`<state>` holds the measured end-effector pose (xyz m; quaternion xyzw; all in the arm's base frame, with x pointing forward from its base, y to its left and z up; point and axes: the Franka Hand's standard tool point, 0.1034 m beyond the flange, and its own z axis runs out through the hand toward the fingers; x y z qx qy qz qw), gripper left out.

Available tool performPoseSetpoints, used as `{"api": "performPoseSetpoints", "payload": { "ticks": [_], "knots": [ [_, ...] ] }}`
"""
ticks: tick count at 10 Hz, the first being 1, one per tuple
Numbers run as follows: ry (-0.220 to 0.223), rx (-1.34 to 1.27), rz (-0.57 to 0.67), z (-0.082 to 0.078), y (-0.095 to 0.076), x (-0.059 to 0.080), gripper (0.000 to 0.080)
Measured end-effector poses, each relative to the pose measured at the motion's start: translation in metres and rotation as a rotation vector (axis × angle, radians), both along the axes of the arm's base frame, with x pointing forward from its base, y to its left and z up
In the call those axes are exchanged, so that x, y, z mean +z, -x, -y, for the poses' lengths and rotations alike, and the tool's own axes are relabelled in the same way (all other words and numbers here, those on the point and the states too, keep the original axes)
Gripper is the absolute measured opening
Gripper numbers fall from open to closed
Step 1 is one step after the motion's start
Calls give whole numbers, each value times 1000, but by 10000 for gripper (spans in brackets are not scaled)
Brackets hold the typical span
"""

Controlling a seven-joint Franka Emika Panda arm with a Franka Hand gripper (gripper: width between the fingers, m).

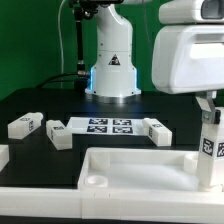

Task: Assemble desk

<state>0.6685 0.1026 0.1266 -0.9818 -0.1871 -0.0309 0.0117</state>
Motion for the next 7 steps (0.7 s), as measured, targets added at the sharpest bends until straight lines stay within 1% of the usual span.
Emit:
{"api": "performPoseSetpoints", "payload": {
  "ticks": [2,4,7],
  "knots": [
    [-8,-155,-5,1,0,0,288],
    [-24,-400,-14,4,0,0,288],
    [-51,-703,-22,8,0,-1,289]
  ]
}}
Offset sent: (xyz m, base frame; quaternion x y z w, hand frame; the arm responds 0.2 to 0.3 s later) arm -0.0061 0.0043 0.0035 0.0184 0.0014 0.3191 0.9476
